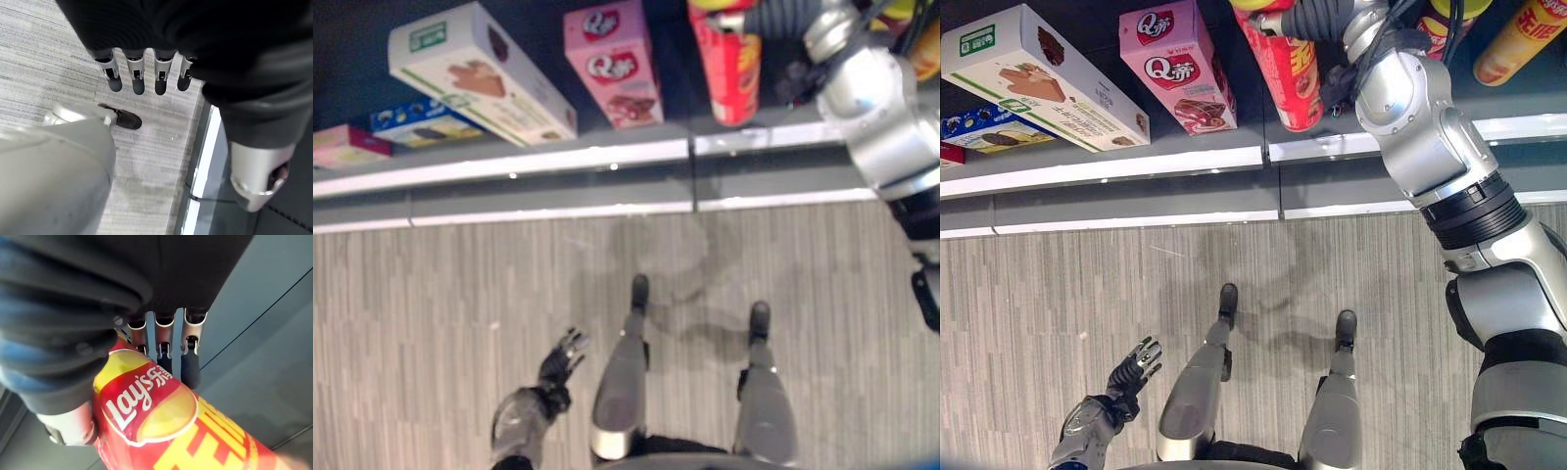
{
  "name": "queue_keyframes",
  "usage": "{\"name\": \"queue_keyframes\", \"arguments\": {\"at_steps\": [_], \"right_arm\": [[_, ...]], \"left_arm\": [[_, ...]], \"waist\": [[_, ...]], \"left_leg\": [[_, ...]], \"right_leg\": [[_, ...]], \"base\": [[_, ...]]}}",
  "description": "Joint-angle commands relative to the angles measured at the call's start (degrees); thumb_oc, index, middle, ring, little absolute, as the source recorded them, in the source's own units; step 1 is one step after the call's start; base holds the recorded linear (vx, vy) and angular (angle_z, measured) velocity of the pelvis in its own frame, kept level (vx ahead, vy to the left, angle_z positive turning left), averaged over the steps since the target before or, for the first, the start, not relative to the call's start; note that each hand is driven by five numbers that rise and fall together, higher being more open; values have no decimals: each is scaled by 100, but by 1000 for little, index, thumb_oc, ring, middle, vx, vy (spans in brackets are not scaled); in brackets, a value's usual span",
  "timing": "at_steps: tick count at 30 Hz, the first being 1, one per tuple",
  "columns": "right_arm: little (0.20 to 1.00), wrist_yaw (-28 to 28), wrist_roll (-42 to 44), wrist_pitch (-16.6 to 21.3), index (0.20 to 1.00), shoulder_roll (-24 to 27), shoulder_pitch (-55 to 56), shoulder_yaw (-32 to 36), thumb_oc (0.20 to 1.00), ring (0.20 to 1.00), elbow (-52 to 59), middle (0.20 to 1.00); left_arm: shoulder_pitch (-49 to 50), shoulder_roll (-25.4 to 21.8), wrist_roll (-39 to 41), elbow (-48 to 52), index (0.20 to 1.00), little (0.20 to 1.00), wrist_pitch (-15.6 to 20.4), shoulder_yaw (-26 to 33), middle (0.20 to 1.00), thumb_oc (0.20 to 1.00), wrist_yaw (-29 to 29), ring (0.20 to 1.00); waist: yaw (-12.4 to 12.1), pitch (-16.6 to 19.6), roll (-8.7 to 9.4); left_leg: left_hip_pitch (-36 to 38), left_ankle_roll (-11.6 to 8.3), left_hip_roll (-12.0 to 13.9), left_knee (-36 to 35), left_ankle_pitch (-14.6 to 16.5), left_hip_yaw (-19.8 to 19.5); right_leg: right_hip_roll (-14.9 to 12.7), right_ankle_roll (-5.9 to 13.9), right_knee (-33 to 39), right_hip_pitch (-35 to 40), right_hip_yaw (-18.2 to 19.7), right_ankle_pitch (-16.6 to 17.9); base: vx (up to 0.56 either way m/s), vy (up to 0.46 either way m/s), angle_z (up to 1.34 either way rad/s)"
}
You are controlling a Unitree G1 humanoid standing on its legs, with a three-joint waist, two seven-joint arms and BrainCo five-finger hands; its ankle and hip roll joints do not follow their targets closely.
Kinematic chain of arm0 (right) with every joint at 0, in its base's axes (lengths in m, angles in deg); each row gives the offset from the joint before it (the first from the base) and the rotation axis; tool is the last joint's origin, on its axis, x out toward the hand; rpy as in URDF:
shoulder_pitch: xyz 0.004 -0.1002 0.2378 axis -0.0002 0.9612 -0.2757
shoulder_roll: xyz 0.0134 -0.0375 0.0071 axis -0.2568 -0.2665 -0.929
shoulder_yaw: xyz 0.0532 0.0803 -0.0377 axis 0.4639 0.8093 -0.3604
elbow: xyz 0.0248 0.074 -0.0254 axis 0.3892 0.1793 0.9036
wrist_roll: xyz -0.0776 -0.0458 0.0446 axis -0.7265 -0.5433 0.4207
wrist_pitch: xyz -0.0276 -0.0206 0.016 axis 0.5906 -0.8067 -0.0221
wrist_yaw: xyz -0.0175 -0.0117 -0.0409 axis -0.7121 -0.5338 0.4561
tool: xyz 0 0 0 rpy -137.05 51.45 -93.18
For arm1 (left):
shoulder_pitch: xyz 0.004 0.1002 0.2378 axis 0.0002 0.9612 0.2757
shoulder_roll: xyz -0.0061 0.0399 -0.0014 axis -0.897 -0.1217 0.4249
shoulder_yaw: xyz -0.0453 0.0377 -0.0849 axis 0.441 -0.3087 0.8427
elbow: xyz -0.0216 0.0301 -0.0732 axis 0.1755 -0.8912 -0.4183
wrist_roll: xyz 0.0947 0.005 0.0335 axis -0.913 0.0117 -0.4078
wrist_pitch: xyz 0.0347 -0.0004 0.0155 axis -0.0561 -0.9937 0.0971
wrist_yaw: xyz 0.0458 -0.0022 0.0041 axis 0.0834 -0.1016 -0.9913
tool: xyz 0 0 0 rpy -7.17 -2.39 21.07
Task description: Put the goods on the table back onto the shelves and tidy them up.
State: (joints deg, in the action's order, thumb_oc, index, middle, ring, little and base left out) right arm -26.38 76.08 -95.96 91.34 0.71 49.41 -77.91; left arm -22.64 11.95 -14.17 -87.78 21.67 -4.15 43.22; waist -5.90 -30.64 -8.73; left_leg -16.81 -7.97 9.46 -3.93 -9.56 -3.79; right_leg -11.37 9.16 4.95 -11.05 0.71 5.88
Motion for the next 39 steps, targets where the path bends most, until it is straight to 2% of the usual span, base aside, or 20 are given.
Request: {"name": "queue_keyframes", "arguments": {"at_steps": [1, 4, 8, 9, 13, 17, 24, 39], "right_arm": [[200, 309, -234, 180, 200, 295, -1223, -327, 200, 200, 120, 200], [200, 338, -295, 135, 200, 356, -1396, -413, 200, 200, -105, 200], [200, 342, -291, 140, 200, 353, -1417, -430, 200, 200, -118, 200], [200, 469, -301, 129, 200, 288, -1648, -439, 200, 200, -470, 200], [200, 528, -243, 148, 200, 148, -1754, -404, 200, 200, -740, 200], [200, 732, -217, 190, 200, -53, -1798, -119, 200, 200, -1170, 200], [200, 802, -304, 254, 200, -91, -1666, 107, 200, 200, -1175, 200], [200, 996, -417, 453, 200, 11, -1708, 147, 200, 200, -1467, 200]], "left_arm": [[161, -132, 247, 280, 1000, 1000, 38, -321, 1000, 1000, 47, 1000], [179, -153, 286, 314, 1000, 1000, 42, -357, 1000, 1000, 38, 1000], [173, -145, 286, 314, 1000, 1000, 42, -355, 1000, 1000, 37, 1000], [186, -159, 305, 311, 1000, 1000, 47, -399, 1000, 1000, 47, 1000], [160, -125, 327, 317, 1000, 1000, 51, -434, 1000, 1000, 48, 1000], [175, -101, 328, 295, 1000, 1000, 57, -466, 1000, 1000, 104, 1000], [181, -64, 346, 368, 1000, 1000, 64, -571, 1000, 1000, 107, 1000], [200, -1, 406, 446, 1000, 1000, 88, -605, 1000, 1000, 126, 1000]], "waist": [[-44, 84, -325], [-57, 84, -407], [-53, 84, -413], [-100, 84, -509], [-121, 84, -578], [-175, 84, -739], [-218, 84, -845], [-309, 84, -1073]], "left_leg": [[215, 415, 750, -107, 364, -136], [90, 405, 755, -107, 371, -150], [82, 405, 756, -107, 369, -151], [-32, 400, 758, -107, 372, -169], [-101, 400, 750, -107, 373, -169], [-230, 397, 760, -107, 344, -175], [-380, 385, 745, -107, 334, -196], [-593, 360, 742, -107, 336, -220]], "right_leg": [[-575, -582, -888, -538, 442, 36], [-623, -574, -894, -674, 455, 42], [-622, -574, -900, -686, 456, 41], [-646, -554, -873, -764, 479, 62], [-661, -547, -898, -850, 499, 63], [-693, -521, -946, -1006, 544, 60], [-709, -513, -969, -1162, 578, 65], [-754, -475, -972, -1386, 640, 88]], "base": [[-32, 17, -4], [10, 20, 1], [5, 11, 1], [17, 43, 2], [22, 41, 0], [20, 49, 2], [6, 15, 0], [3, 14, -1]]}}
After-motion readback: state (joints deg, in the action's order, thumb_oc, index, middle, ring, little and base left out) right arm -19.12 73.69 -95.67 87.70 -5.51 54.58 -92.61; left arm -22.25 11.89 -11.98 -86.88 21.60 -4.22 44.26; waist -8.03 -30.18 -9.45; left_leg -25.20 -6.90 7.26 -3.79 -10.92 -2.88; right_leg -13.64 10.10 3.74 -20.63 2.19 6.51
